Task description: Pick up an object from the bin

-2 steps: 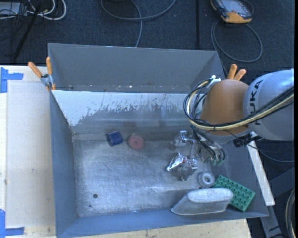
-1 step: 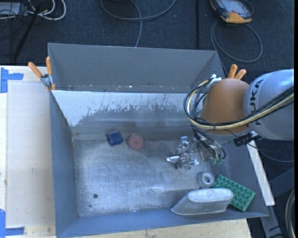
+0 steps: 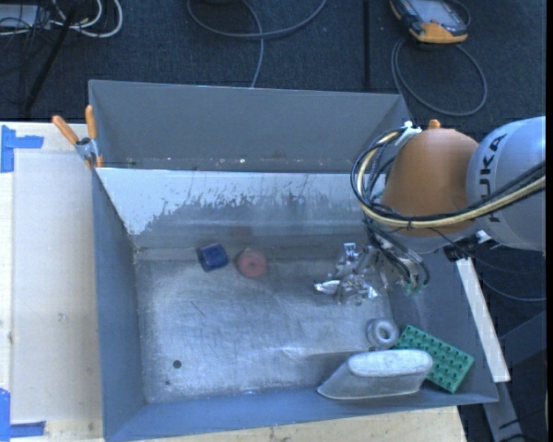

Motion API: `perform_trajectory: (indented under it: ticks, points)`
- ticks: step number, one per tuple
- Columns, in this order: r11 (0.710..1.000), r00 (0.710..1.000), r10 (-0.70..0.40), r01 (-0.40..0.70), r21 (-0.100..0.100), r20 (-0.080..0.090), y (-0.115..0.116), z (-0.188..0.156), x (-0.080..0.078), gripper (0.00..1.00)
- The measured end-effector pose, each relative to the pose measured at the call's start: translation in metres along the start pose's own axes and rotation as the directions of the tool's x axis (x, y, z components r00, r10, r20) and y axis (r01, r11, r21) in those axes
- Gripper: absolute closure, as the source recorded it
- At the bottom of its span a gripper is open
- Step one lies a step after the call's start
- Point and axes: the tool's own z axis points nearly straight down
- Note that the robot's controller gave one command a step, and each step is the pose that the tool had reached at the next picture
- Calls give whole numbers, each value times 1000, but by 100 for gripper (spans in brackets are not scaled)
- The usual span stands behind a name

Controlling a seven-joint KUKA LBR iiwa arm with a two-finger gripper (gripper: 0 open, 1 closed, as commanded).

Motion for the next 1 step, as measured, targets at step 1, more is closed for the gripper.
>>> perform_trajectory:
  ticks: [1]
  points:
    - [1000, 1000, 5, -5, 1, 2, 0, -67, -2, 100]
